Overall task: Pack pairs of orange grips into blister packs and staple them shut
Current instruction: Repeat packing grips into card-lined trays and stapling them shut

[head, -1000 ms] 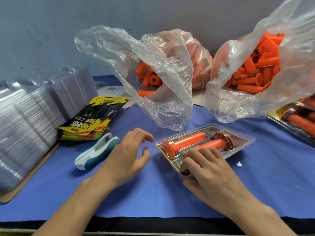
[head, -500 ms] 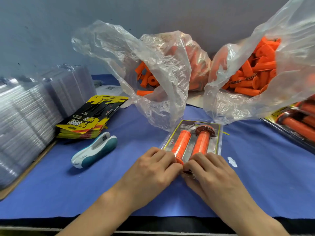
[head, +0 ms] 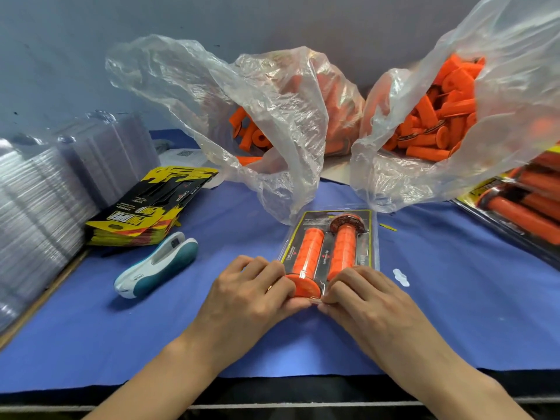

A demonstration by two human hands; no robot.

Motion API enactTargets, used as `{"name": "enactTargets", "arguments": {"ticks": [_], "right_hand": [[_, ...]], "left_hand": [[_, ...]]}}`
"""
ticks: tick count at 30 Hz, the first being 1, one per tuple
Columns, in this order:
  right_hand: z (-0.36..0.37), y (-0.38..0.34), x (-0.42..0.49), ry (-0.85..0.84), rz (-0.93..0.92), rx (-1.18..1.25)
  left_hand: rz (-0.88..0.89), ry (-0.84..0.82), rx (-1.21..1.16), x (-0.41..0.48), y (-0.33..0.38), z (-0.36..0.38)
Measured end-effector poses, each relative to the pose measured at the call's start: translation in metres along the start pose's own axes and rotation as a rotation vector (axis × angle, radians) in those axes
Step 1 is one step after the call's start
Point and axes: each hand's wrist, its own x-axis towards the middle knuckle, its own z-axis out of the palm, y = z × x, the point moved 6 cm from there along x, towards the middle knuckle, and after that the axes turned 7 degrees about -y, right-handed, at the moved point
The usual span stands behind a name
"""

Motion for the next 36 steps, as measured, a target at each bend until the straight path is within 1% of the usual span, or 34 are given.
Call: {"name": "enactTargets", "arguments": {"ticks": [5,9,11,14,18,20,24,28,36], "right_hand": [[-0.007,0.006,-0.005,-0.008,0.046,-0.044],[-0.011,-0.005,-0.002,0.074,0.142,-0.137],[-0.009,-0.011,-0.001,0.084,0.132,-0.139],[-0.004,-0.011,-0.002,0.057,0.092,-0.105],[0.001,-0.009,-0.004,0.052,0.078,-0.150],[0.001,-0.010,-0.002,0.052,0.063,-0.182],[-0.006,-0.005,-0.002,0.080,0.082,-0.241],[-0.013,0.004,-0.009,0.094,0.108,-0.267],[-0.022,0.024,-0.029,0.122,0.072,-0.285]], "left_hand": [[0.004,-0.056,-0.050,-0.007,-0.015,0.006],[0.023,-0.045,-0.070,-0.004,-0.005,0.005],[0.034,-0.052,-0.074,-0.002,0.003,0.004],[0.000,-0.046,-0.092,0.000,0.008,0.003],[-0.049,-0.037,-0.134,0.001,0.017,0.002],[-0.061,-0.054,-0.109,0.002,0.016,0.002],[-0.016,-0.074,-0.037,0.003,0.006,0.001],[0.035,-0.063,-0.025,0.002,0.004,0.002],[0.100,-0.058,-0.041,-0.001,-0.001,-0.002]]}}
